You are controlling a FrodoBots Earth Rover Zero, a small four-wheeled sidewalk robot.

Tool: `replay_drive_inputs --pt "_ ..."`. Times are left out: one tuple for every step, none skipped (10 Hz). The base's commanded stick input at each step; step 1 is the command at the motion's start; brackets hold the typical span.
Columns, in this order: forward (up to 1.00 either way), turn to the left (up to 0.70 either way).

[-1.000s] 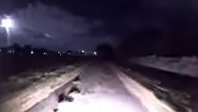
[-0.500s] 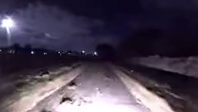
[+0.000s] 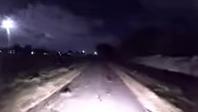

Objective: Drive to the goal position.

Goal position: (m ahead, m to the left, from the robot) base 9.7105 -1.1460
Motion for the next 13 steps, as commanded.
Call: replay_drive_inputs --pt "0.85 0.00" --pt "0.85 0.00" --pt "0.85 0.00" --pt "0.85 0.00" --pt "0.85 0.00" --pt "0.85 0.00" --pt "0.85 0.00" --pt "0.85 0.00" --pt "0.85 0.00" --pt "0.85 0.00" --pt "0.85 0.00" --pt "0.85 0.00" --pt "0.85 0.00"
